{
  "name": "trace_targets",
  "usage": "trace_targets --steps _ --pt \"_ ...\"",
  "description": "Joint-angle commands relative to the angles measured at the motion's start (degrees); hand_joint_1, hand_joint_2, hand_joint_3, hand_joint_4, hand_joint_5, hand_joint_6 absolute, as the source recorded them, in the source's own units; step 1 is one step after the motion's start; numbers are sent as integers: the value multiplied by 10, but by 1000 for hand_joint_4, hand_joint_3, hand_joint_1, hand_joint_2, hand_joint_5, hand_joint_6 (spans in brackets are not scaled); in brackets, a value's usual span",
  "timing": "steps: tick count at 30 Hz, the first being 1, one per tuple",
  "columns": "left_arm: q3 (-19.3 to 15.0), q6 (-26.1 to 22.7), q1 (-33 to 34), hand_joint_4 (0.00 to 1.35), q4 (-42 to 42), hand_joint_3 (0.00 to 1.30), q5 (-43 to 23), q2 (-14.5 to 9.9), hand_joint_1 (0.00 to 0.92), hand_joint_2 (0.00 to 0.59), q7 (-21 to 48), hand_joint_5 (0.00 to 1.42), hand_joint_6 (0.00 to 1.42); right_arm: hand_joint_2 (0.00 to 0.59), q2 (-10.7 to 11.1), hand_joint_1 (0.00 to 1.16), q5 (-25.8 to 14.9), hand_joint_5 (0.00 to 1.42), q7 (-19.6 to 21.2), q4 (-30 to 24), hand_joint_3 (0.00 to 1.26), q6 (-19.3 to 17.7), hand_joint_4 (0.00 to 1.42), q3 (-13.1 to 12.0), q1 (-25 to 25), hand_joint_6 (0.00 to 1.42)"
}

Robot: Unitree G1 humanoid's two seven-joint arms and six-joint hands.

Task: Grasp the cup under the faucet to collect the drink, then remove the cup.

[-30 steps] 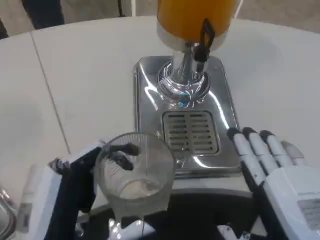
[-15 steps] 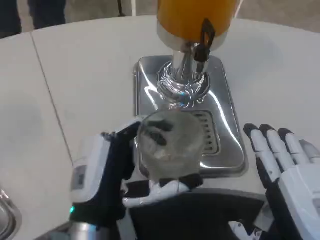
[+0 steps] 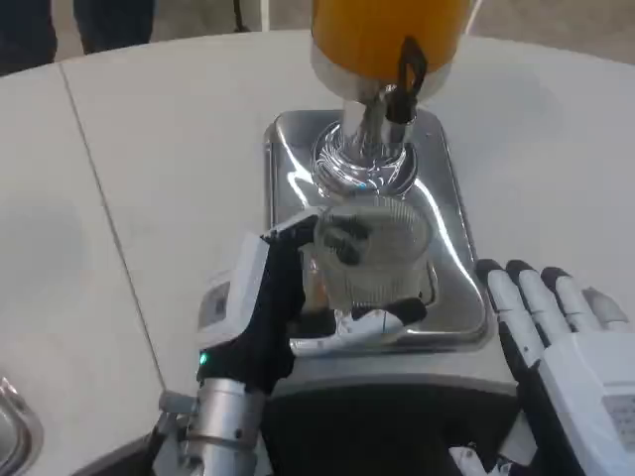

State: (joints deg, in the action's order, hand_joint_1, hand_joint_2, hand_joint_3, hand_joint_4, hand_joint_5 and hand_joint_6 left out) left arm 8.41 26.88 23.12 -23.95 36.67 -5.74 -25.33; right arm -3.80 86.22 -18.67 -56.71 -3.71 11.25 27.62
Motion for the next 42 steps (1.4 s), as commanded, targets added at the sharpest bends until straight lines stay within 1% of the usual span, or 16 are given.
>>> trace_targets --steps 1,4,9,17,21,26,34,38,40,42 --pt "17 9 46 1031 -52 1116 -5 6 601 0 -29 1424 1424 387 -11 567 6 0 -18 4 0 10 0 -3 -27 47" --pt "27 14 78 1031 -96 1116 -6 4 601 0 -43 1424 1424 387 -13 567 12 0 -28 12 0 19 0 0 -42 47" --pt "32 9 127 1031 -163 1116 -9 10 602 3 -68 1424 1424 393 -13 563 24 0 -39 23 0 29 0 13 -61 47" --pt "47 5 178 1031 -242 1116 -9 17 608 4 -110 1424 1424 396 -9 558 22 0 -57 15 0 40 0 12 -70 47" --pt "45 2 200 1020 -273 1116 -16 18 609 3 -122 1424 1424 397 -12 557 25 0 -65 14 0 42 0 17 -75 47" --pt "61 -15 217 1016 -293 1106 5 18 611 9 -172 1424 1424 397 -18 555 35 0 -65 13 0 47 0 23 -81 47" --pt "71 -19 230 1002 -320 1113 -3 12 611 14 -189 1424 1424 397 -17 553 42 0 -63 19 0 54 0 32 -84 61" --pt "86 -23 228 988 -322 1112 10 10 606 19 -206 1418 1424 397 -16 553 41 0 -63 24 0 59 0 33 -91 62" --pt "91 -26 228 995 -324 1096 7 10 594 22 -209 1404 1424 397 -15 553 38 0 -65 26 0 62 0 32 -91 63" --pt "96 -30 227 1022 -326 974 6 8 562 8 -204 1287 1376 397 -11 553 34 0 -62 28 0 64 0 31 -88 63"
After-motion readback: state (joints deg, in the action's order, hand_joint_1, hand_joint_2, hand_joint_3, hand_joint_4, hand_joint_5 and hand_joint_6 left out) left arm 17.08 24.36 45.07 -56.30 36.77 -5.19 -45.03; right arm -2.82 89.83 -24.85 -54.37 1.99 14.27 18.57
